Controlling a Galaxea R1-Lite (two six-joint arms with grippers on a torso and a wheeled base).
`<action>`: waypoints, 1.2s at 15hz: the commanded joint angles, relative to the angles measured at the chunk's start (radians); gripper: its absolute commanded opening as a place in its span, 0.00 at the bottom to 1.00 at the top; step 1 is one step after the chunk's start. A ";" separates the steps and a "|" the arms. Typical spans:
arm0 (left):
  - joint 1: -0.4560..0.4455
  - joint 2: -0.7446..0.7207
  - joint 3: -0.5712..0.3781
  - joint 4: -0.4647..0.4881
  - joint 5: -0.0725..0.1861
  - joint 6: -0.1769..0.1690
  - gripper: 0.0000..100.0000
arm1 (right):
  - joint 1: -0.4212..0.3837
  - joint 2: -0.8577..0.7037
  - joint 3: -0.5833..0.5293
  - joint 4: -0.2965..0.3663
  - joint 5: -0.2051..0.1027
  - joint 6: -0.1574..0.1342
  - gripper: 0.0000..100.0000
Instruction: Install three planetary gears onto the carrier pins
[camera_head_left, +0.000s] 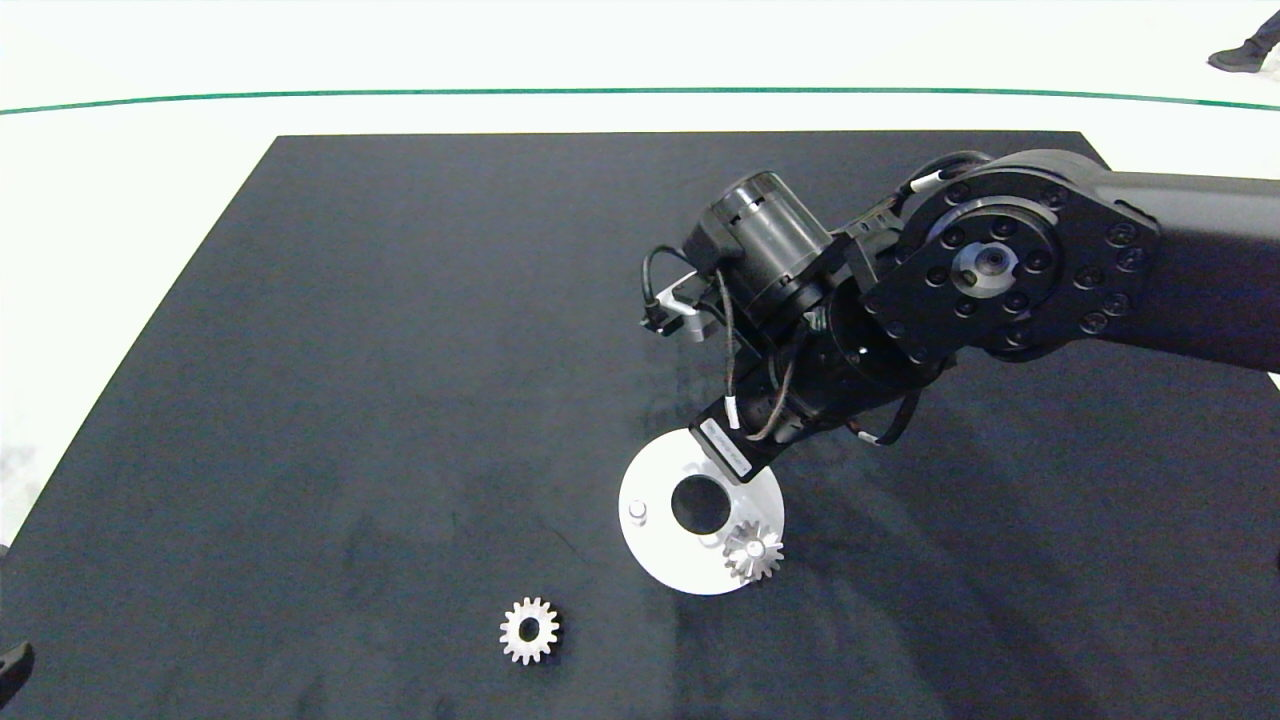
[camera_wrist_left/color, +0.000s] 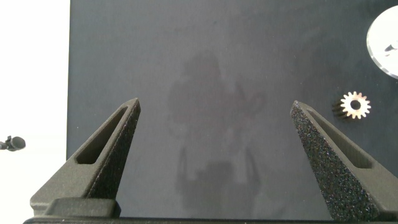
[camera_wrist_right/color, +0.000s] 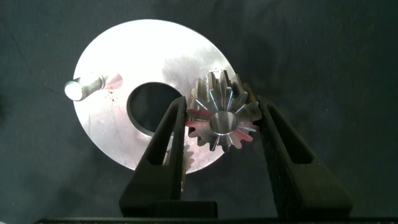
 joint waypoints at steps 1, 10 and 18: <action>0.000 0.002 0.000 0.001 0.001 0.001 1.00 | 0.000 0.004 -0.018 0.009 0.000 -0.001 0.19; 0.000 0.002 0.000 0.001 -0.001 0.001 1.00 | 0.000 0.033 -0.029 0.013 0.006 0.001 0.19; -0.007 0.003 0.001 0.001 -0.001 0.001 1.00 | -0.002 0.045 -0.029 0.018 0.008 -0.002 0.19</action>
